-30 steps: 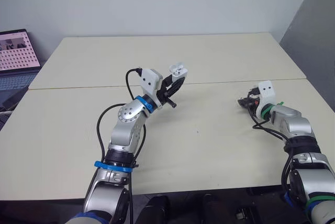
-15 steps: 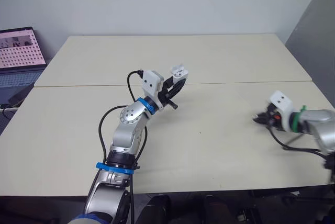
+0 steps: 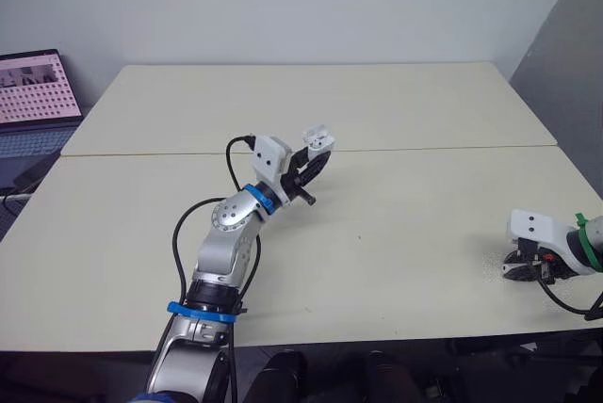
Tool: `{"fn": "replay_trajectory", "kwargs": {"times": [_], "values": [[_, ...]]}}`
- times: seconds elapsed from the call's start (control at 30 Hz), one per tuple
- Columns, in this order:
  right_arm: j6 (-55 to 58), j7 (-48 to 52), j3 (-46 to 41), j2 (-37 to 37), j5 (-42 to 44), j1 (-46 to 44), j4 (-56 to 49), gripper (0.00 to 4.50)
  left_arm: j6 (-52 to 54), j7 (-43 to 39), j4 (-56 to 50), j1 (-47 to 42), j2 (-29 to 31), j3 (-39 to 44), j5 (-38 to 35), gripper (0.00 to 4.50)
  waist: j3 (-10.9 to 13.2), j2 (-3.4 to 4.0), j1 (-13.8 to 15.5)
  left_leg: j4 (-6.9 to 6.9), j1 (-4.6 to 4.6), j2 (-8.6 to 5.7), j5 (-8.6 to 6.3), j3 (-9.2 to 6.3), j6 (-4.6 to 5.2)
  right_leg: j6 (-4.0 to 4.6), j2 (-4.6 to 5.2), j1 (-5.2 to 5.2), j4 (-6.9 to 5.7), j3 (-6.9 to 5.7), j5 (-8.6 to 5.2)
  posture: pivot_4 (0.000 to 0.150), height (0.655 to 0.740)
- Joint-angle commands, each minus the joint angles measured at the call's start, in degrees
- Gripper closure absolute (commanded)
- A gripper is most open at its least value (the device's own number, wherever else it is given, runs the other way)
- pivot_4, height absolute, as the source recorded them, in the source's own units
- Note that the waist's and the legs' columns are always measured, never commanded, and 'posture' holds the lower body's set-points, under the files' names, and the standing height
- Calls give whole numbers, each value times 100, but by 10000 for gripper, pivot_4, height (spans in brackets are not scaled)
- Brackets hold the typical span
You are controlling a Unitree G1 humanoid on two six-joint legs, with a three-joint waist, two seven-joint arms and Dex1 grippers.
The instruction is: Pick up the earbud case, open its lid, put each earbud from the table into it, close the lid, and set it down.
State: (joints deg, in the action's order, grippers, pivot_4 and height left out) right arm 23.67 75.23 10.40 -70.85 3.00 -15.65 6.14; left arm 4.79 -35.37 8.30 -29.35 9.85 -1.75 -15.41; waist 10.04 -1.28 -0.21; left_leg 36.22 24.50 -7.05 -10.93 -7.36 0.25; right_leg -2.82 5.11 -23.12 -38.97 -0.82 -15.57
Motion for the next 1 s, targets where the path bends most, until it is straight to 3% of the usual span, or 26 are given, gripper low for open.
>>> {"fn": "replay_trajectory", "kwargs": {"times": [0.03,0.4,0.5,0.63,0.73,0.87,0.97,1.0], "values": [[-51,5,-24,-83,-163,165,-29,20995,16,35,-342,18,9,36,-79,37479,-1,-2,9,0,0,0,0,0,0,0,0,0,0,0,0,1500,7400],[-19,-35,-134,-67,-230,377,-184,20995,60,25,-348,-2,-34,20,-76,37479,-1,-3,45,0,0,0,0,-1,0,0,0,2,0,-2,0,1500,7400],[18,-22,-191,-73,-235,403,-244,26687,63,12,-343,1,-13,34,-82,37479,-1,-4,57,0,0,0,0,-1,0,0,0,2,0,-2,0,1500,7400],[-50,-27,-224,-43,-269,344,-163,39907,57,1,-334,-5,3,40,-79,37479,-1,-4,57,0,0,0,0,-1,0,0,0,2,0,-2,0,1500,7400],[-126,-44,-238,25,-259,234,-73,40791,40,-3,-302,-26,3,44,-75,37479,0,-5,57,0,0,0,0,-1,0,0,0,2,0,-1,0,1500,7400],[19,-70,-484,456,179,-276,-325,40791,21,-24,-289,-46,-19,33,-88,37479,1,-6,11,1,-1,3,0,3,0,2,0,0,0,0,1,1500,7400],[361,-581,-953,1380,906,-936,-734,40791,36,-51,-327,-37,-73,46,-175,37479,1,-6,-1,-5,-1,15,1,12,-2,4,-5,-6,0,0,3,1500,7400],[1052,-1096,-1283,1938,1362,-1356,-980,40791,67,-65,-368,-30,-99,46,-224,37479,3,-8,-9,-5,-1,16,2,15,-4,4,-5,-6,0,0,3,1500,7400]]}}
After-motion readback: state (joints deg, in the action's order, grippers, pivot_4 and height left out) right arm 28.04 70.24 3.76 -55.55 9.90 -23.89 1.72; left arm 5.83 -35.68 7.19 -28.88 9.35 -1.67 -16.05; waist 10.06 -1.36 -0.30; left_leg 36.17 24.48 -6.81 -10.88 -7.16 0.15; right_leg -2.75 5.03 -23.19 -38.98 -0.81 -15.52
